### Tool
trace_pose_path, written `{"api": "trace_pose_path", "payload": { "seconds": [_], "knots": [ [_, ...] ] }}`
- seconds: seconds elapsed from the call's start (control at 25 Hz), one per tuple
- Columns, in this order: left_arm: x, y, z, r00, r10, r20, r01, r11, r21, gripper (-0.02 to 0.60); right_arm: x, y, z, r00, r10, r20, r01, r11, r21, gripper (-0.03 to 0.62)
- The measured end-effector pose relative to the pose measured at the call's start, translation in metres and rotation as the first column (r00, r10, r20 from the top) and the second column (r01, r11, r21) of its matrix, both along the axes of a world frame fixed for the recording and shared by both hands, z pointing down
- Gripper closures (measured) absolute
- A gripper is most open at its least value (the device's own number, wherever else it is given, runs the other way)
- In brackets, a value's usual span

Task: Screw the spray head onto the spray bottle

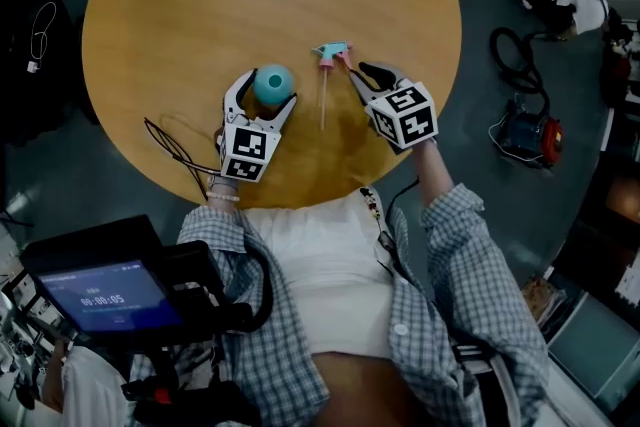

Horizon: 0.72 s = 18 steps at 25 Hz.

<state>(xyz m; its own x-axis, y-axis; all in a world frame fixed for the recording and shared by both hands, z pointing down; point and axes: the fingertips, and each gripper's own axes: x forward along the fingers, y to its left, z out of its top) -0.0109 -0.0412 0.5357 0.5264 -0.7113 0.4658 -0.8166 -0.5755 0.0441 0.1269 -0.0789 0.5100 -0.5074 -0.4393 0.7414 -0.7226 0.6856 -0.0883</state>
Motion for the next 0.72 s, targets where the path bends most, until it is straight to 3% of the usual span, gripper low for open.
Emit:
{"api": "trace_pose_path", "payload": {
  "seconds": [0.12, 0.4, 0.64, 0.72],
  "knots": [
    [0.002, 0.0, -0.001, 1.0, 0.007, 0.007, -0.007, 1.0, 0.004, 0.212, 0.002, -0.021, 0.012, 0.993, -0.073, -0.09, 0.071, 0.997, -0.029, 0.474],
    [0.003, 0.0, -0.003, 1.0, -0.003, 0.008, 0.003, 1.0, 0.012, 0.212, -0.004, -0.023, 0.052, 0.973, -0.116, -0.199, 0.078, 0.979, -0.186, 0.471],
    [0.003, 0.0, -0.004, 1.0, -0.002, 0.016, 0.002, 1.0, 0.013, 0.212, -0.001, -0.024, 0.067, 0.959, -0.085, -0.27, 0.036, 0.983, -0.181, 0.473],
    [0.003, 0.001, -0.003, 1.0, -0.001, 0.017, 0.001, 1.0, 0.011, 0.212, 0.0, -0.025, 0.068, 0.955, -0.072, -0.289, 0.022, 0.985, -0.171, 0.528]
  ]
}}
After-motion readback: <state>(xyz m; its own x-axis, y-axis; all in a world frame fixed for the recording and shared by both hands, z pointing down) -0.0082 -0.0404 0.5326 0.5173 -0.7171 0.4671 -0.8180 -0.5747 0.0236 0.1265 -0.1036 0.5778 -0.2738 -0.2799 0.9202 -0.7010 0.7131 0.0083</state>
